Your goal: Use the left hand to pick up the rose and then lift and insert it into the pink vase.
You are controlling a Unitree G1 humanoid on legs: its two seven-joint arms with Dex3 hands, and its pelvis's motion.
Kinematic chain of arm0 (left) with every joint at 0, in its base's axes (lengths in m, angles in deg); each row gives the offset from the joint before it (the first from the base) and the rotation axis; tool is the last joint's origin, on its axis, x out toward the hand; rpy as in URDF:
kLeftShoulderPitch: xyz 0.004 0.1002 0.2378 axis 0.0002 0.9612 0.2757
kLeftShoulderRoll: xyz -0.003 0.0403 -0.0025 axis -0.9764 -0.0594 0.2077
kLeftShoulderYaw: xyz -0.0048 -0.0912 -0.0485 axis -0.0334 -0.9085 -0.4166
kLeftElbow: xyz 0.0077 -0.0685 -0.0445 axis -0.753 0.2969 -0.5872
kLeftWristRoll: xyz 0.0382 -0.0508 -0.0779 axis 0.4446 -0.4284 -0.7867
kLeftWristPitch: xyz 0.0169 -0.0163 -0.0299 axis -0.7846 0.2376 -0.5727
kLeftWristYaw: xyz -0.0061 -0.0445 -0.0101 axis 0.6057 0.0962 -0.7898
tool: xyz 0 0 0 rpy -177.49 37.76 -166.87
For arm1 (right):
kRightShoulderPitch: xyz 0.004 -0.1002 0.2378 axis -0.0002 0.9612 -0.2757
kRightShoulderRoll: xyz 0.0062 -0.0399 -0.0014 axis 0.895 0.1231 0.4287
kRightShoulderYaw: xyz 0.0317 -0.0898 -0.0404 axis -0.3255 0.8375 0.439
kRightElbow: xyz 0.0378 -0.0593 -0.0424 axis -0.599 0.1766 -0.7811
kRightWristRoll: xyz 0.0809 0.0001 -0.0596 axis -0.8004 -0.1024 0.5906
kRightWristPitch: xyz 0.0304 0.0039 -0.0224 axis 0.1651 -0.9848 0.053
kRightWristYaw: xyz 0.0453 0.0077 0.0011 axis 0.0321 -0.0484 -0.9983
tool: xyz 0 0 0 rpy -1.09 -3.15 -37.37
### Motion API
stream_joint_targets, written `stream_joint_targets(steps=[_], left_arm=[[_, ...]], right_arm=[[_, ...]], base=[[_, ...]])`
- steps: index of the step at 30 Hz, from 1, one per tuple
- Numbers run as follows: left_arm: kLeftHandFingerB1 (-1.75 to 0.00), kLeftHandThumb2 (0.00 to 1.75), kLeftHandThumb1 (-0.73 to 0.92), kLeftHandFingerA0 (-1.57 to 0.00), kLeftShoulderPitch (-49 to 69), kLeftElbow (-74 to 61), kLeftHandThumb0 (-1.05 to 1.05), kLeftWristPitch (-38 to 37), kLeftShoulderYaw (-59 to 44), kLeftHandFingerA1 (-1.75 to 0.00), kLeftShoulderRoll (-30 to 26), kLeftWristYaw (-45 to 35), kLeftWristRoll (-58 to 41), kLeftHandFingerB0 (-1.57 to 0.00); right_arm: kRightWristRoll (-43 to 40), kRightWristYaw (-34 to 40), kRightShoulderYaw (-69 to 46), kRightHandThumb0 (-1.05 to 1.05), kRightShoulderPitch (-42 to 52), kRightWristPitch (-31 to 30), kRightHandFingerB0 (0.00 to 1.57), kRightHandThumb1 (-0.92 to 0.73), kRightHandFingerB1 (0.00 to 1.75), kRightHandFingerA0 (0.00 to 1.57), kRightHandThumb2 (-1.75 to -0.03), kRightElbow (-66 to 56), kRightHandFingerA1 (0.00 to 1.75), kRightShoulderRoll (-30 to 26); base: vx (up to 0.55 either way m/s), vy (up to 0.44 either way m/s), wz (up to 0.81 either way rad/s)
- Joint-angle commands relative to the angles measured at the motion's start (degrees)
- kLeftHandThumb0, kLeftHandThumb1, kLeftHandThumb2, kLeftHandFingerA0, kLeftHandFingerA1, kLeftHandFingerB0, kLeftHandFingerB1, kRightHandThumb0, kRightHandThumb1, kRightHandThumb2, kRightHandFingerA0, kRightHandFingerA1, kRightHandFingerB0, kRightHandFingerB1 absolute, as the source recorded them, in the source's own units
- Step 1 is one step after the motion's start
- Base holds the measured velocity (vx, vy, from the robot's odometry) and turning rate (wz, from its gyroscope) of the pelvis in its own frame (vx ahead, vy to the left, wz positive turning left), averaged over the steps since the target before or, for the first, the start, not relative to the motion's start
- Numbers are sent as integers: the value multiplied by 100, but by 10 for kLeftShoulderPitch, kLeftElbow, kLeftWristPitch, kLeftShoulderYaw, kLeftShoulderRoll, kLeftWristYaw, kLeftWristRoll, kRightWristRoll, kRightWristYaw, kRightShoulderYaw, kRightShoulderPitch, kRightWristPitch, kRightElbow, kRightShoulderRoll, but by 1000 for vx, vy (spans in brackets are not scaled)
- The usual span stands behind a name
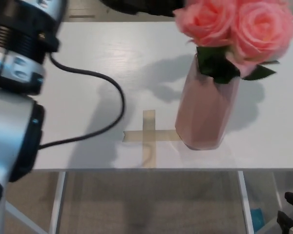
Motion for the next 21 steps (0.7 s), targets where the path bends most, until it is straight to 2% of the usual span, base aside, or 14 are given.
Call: stream_joint_targets(steps=[1, 12, 14, 21], left_arm=[[-9, 76, 39, 0, 2, 17, -63, -7, -20, 0, -40, -58, 2, 0], [-10, 76, 39, 0, 41, -8, -63, -27, -65, 0, -129, -98, -1, 0], [-10, 76, 39, 0, 83, -51, -63, -17, -91, 0, -166, -114, -19, 0], [-9, 75, 39, 0, 282, -247, -63, 2, -216, 0, -217, -99, -84, 0]], right_arm=[[-7, 1, -3, -19, 11, 4, 57, -63, 49, 63, -58, 0, 52, 3], [-7, -1, -4, -19, 17, 3, 58, -62, 49, 64, -58, 7, 53, 6], [-4, 1, -2, -19, 22, 8, 58, -62, 49, 63, -58, 9, 53, 6], [-4, 1, -2, -19, 33, 6, 57, -62, 49, 63, -58, 13, 53, 4]], base=[[0, 0, 0], [0, 0, 0], [0, 0, 0], [0, 0, 0]])
